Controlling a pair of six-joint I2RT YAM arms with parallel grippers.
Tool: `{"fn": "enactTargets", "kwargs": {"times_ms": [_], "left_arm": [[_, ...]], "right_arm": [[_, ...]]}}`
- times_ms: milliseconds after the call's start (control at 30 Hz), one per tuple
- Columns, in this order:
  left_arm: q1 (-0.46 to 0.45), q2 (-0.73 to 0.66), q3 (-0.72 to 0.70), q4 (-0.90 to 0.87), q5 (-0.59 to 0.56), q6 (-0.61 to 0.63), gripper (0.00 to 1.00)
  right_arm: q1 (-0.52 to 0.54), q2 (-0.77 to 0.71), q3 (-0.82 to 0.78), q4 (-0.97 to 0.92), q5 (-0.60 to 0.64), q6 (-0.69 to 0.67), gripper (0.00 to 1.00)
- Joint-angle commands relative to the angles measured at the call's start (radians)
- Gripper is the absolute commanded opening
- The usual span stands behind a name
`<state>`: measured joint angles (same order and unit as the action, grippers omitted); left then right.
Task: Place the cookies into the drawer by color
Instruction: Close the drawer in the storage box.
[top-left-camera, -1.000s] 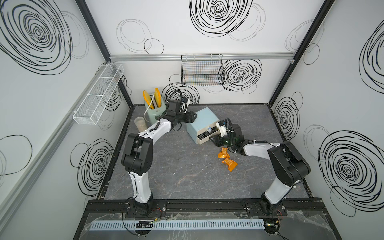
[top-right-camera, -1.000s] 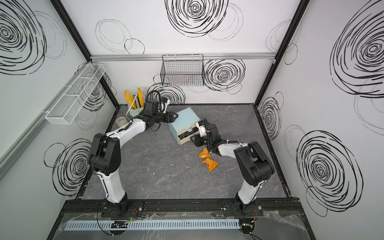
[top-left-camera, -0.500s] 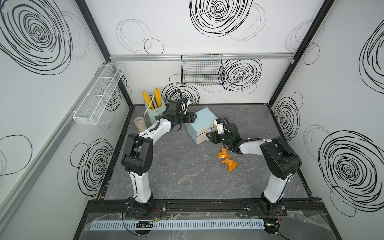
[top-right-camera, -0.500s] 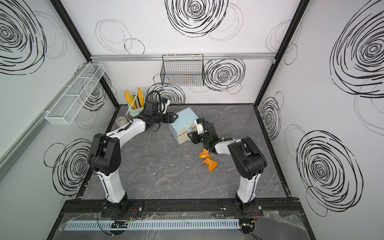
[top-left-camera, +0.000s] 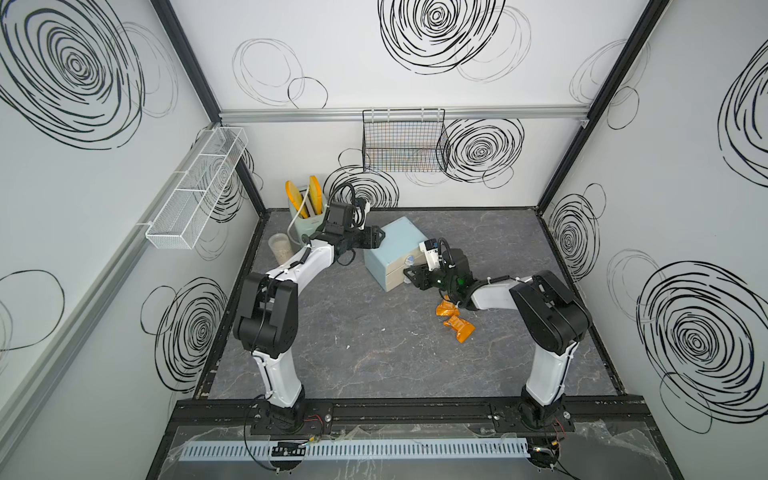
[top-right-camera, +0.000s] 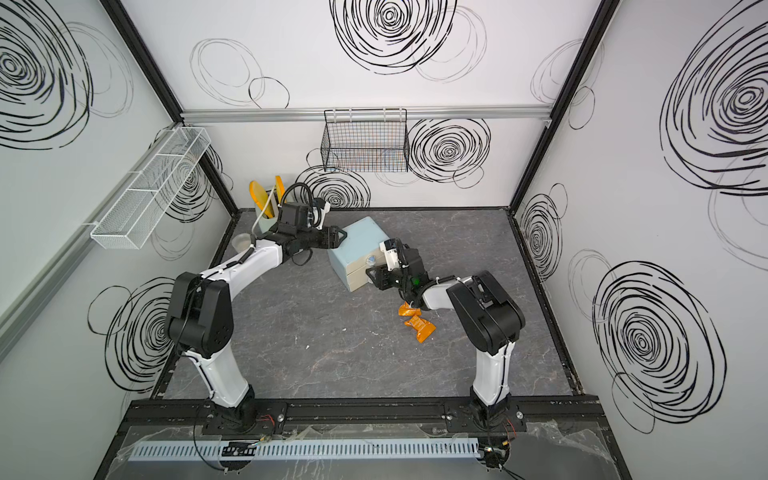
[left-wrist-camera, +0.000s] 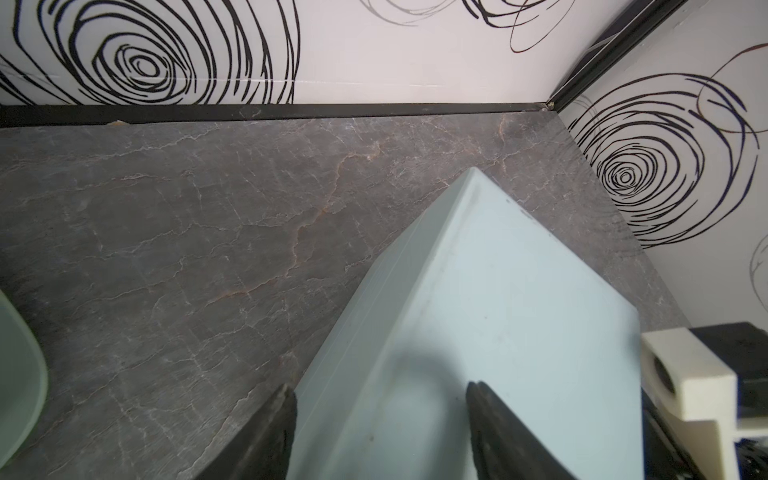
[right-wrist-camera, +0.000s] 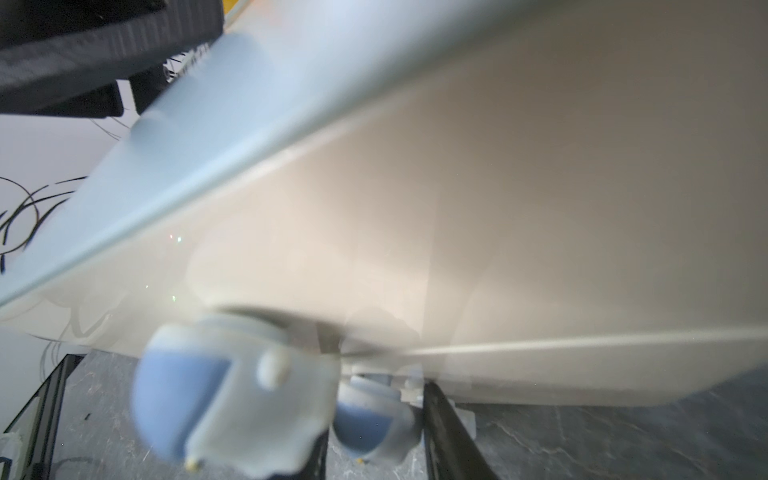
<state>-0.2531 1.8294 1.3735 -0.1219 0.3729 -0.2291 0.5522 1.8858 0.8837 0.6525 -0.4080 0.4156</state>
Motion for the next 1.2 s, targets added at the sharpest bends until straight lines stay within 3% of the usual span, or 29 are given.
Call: {"fn": "enactTargets", "kwargs": {"times_ms": [0, 200, 333, 700, 1167], "left_arm": [[-0.017, -0.034, -0.015, -0.008, 0.057, -0.013, 0.71], [-0.005, -0.038, -0.009, 0.004, 0.061, -0.023, 0.81], [0.0, -0.032, 0.002, -0.001, 0.064, -0.022, 0.82], [0.006, -0.023, 0.008, -0.004, 0.073, -0.025, 0.81], [0.014, -0.004, 0.015, 0.003, 0.09, -0.032, 0.8]], "right_arm": [[0.037, -0.004, 0.015, 0.043, -0.057, 0.006, 0.47], [0.035, -0.073, -0.068, 0.036, -0.008, -0.006, 0.58], [0.036, -0.106, -0.139, 0.06, 0.027, 0.002, 0.6], [0.036, -0.027, -0.181, 0.184, 0.054, 0.062, 0.55], [0.037, 0.099, -0.119, 0.245, 0.102, 0.092, 0.57]]}}
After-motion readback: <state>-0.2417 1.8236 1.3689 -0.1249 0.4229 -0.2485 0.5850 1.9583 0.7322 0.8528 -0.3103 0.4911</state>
